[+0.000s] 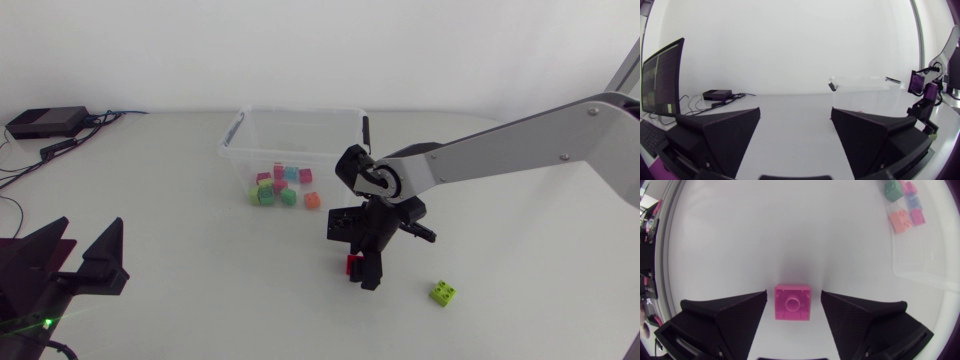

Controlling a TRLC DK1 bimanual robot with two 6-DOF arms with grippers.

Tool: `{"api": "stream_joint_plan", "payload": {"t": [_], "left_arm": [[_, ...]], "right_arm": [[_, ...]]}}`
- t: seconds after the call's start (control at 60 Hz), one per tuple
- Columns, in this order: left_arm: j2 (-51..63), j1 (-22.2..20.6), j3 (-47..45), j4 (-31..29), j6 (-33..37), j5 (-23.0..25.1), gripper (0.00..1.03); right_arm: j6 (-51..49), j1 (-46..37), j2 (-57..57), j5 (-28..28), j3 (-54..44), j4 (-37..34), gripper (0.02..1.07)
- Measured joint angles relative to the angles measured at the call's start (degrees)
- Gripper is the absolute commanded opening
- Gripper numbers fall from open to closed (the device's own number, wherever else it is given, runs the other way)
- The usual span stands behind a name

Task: Pick up the duplo bricks and place them in the container

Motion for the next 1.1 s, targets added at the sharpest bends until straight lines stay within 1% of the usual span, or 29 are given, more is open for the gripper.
{"api": "stream_joint_plan", "payload": {"t": [0.033, 0.05, 0.067, 0.233, 0.283, 0.383, 0.583, 0.65, 0.75, 0.85, 0.933, 1.083, 1.1], "left_arm": [[0.0, 0.0, 0.0, 0.0, 0.0, 0.0, 0.99], [0.0, 0.0, 0.0, 0.0, 0.0, 0.0, 0.99], [0.0, 0.0, 0.0, 0.0, 0.0, 0.0, 0.99], [0.0, 0.0, 0.0, 0.0, 0.0, 0.0, 0.99], [0.0, 0.0, 0.0, 0.0, 0.0, 0.0, 0.99], [0.0, 0.0, 0.0, 0.0, 0.0, 0.0, 0.99], [0.0, 0.0, 0.0, 0.0, 0.0, 0.0, 0.99], [0.0, 0.0, 0.0, 0.0, 0.0, 0.0, 0.99], [0.0, 0.0, 0.0, 0.0, 0.0, 0.0, 0.99], [0.0, 0.0, 0.0, 0.0, 0.0, 0.0, 0.99], [0.0, 0.0, 0.0, 0.0, 0.0, 0.0, 0.99], [0.0, 0.0, 0.0, 0.0, 0.0, 0.0, 0.99], [0.0, 0.0, 0.0, 0.0, 0.0, 0.0, 0.99]], "right_arm": [[0.0, 0.0, 0.0, 0.1, 0.0, 0.2, 0.43], [0.0, 0.0, 0.0, 0.2, 0.0, 0.4, 0.36], [0.0, 0.0, 0.0, 0.2, 0.0, 0.5, 0.34], [0.0, 0.0, 0.0, 0.6, 0.2, 0.3, 0.31], [-0.1, 0.0, 0.0, 1.1, 0.7, -1.4, 0.25], [-0.5, 0.0, 0.1, 1.4, 1.7, -5.7, 0.24], [-0.7, 0.1, -2.4, 5.8, 4.7, -15.6, 0.24], [-0.7, 0.1, -4.4, 6.1, 8.4, -18.5, 0.24], [-0.4, 0.3, -6.8, 6.2, 15.1, -19.8, 0.24], [1.2, 0.4, -7.6, 5.9, 22.7, -19.3, 0.24], [2.6, 0.3, -7.6, 5.4, 26.0, -16.5, 0.25], [6.8, -1.2, -6.4, 3.1, 29.6, -7.4, 0.26], [7.8, -1.7, -5.9, 2.3, 30.2, -5.4, 0.26]]}}
